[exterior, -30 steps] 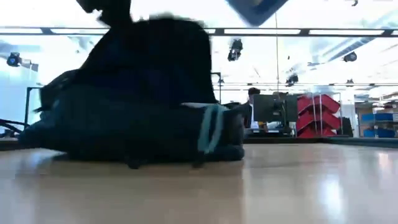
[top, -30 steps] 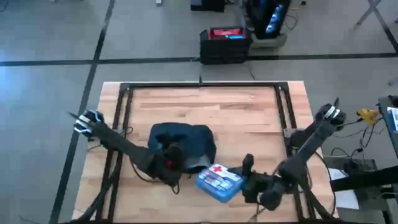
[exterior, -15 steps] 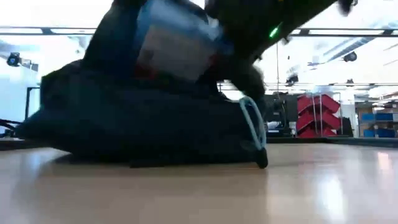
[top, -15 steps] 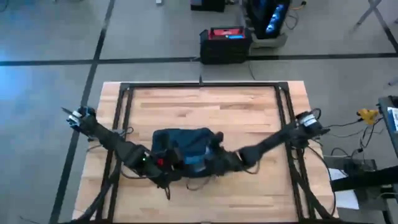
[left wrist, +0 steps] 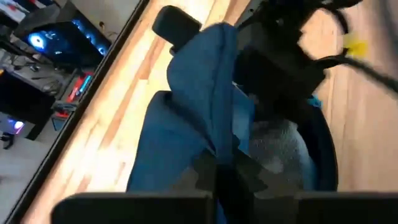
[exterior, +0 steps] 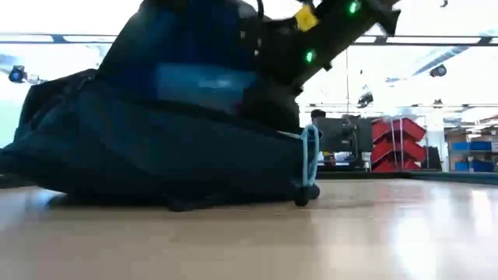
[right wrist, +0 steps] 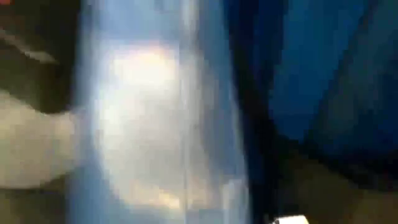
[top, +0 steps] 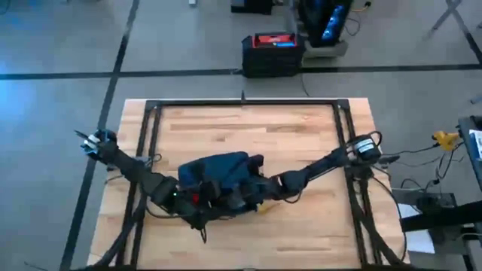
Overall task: Unpack backpack
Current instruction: Put the first aid kit box into the dark blue backpack, then close the dark blue backpack
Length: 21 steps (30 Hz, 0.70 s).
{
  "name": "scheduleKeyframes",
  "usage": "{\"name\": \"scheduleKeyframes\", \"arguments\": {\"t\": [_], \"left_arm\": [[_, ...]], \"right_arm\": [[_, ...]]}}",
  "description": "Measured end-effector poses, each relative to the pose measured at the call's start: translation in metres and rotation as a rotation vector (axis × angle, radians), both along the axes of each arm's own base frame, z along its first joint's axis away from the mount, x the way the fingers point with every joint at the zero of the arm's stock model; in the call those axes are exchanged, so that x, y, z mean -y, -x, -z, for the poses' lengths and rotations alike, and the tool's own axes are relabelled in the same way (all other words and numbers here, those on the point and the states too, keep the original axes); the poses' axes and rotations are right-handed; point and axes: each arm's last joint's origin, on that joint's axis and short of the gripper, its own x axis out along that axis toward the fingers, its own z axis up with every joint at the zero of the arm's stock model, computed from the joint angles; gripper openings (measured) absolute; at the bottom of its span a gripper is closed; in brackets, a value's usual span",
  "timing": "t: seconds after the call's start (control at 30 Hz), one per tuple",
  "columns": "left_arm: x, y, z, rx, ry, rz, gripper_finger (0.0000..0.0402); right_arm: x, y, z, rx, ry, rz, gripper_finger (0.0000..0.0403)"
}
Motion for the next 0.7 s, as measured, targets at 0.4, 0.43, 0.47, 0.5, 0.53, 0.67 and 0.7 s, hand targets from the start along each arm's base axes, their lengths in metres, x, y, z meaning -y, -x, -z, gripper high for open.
{"name": "scheduleKeyframes", "arguments": {"t": [0.4,0.43,0.47,0.5,0.53,0.67,0.7], "left_arm": [[0.003,0.002,0.017,-0.043,0.062,0.023,0.0],[0.004,0.004,0.02,-0.058,0.069,0.035,0.0],[0.006,0.006,0.023,-0.069,0.07,0.046,0.0],[0.008,0.008,0.025,-0.076,0.07,0.057,0.0],[0.011,0.01,0.027,-0.081,0.071,0.068,0.0],[0.022,0.016,0.029,-0.103,0.072,0.134,0.0],[0.025,0.018,0.029,-0.106,0.077,0.154,0.0]], "right_arm": [[-0.048,0.053,-0.051,-0.225,-0.187,-0.061,0.0353],[-0.048,0.06,-0.053,-0.227,-0.182,-0.049,0.0353],[-0.047,0.067,-0.054,-0.223,-0.172,-0.03,0.0353],[-0.045,0.072,-0.054,-0.215,-0.158,-0.017,0.0353],[-0.042,0.076,-0.054,-0.208,-0.15,-0.01,0.0353],[-0.025,0.082,-0.04,-0.231,-0.119,0.002,0.0353],[-0.019,0.081,-0.035,-0.239,-0.103,0.001,0.0353]]}}
